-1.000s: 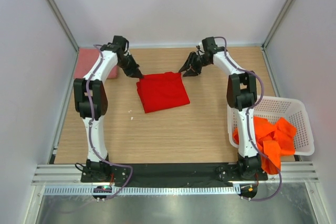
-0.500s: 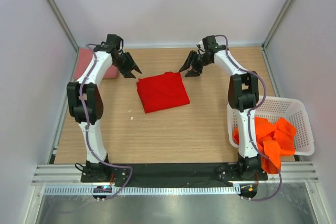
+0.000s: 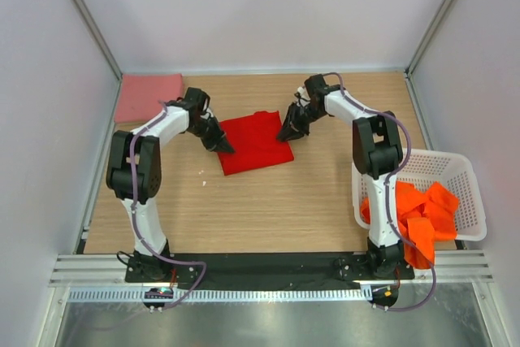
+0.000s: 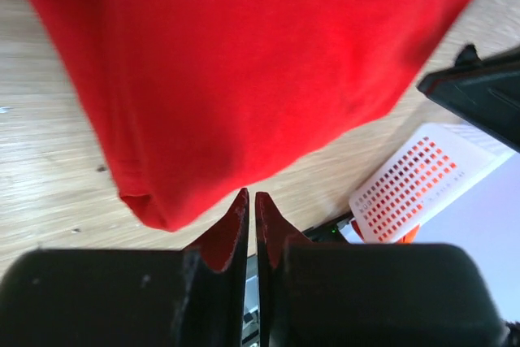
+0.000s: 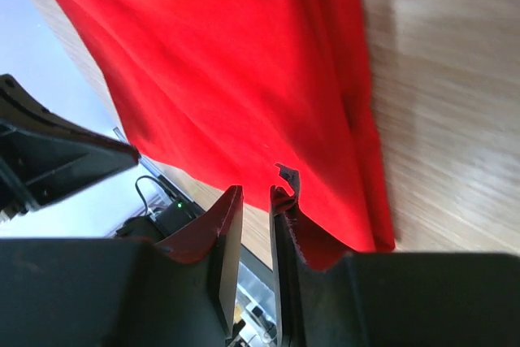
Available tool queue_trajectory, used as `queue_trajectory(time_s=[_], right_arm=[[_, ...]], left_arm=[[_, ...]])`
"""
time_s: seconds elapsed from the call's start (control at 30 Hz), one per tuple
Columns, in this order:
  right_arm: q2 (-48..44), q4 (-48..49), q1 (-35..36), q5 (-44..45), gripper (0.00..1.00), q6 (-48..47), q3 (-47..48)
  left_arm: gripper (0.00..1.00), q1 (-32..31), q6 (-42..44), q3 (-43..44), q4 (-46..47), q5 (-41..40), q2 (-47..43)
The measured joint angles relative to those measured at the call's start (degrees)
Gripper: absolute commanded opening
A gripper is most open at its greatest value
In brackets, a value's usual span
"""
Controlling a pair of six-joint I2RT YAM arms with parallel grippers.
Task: Fold and stack the t-shirts
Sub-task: Fold the tshirt
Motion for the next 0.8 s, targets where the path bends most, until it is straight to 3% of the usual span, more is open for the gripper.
queue_trajectory(time_s=[0.3,0.5,0.8], right_arm=[[-3.15,1.49,-0.33,-0.37,0.29,0.00,-4.76],[-3.19,8.59,-0.33,-0.46,0.33,4.39,-5.11],[1.09,21.33,0.22,-2.75,0.21,14.56,-0.74]], left_arm=[[0.01,0.33,1.46,-10.47,1.38,-3.76,-2.23],[0.00,0.20,2.25,-16.81,1.95,-4.20,-4.81],[0.00,0.04,2.99,-17.35,2.69,-4.37,-5.31]])
